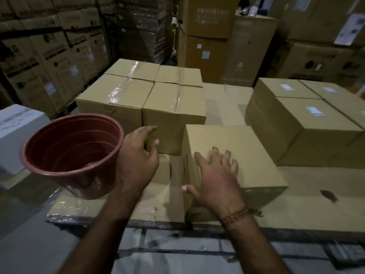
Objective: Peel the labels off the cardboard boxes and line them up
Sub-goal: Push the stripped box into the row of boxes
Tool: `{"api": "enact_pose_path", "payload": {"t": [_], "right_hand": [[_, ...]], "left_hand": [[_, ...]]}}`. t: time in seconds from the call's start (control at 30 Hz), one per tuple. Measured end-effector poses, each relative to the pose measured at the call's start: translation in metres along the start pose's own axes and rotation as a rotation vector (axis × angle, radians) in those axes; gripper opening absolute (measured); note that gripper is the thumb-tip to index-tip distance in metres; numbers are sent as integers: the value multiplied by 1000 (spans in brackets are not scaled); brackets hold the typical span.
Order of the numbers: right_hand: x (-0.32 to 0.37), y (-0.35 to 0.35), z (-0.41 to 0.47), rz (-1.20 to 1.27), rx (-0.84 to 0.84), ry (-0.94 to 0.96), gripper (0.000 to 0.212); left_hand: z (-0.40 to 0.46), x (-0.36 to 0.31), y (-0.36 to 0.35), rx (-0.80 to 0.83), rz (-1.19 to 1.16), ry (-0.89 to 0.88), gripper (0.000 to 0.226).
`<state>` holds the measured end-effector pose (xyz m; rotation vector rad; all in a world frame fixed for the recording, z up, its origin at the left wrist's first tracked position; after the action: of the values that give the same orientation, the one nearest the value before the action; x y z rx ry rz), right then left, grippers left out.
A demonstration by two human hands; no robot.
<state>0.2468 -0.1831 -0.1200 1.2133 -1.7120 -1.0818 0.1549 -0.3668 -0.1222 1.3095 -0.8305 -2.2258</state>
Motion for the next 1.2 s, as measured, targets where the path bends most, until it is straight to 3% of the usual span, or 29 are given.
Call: {"api": "enact_pose_path", "payload": {"t": [0.33, 0.67, 0.73, 0.87, 0.93, 1.1, 1.2], "right_hand": [[-60, -23, -23, 33, -80, -20, 73], [-136, 9, -31, 304, -418, -74, 56], [-150, 19, -33, 367, -471, -77, 53], [-177, 35, -40, 486, -529, -104, 49], [-185, 38, -43, 519, -533, -118, 50], [-196, 34, -44, 541, -575, -96, 48], [-207, 37, -45, 639, -635, -82, 43]], "left_hand": [[-43, -27, -57, 80, -56, 176, 41], [-51, -58, -97, 304, -53, 141, 46], [-55, -62, -112, 397, -122, 210, 55], [-65, -66, -155, 779, -470, 578, 94], [-66, -73, -168, 853, -595, 571, 99], [-55, -92, -178, 791, -687, 467, 95], [-47, -89, -179, 650, -571, 376, 86]]}}
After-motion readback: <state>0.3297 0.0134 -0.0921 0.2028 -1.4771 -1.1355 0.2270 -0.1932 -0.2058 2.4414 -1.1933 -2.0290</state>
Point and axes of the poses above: each hand's wrist, its own z-axis towards the middle knuckle, its own y-axis out of the back of the hand, x = y × z, the point moved 3 cm from there along z, towards the middle knuckle, and after that the axes turned 14 degrees about x, right-handed, at the moved point
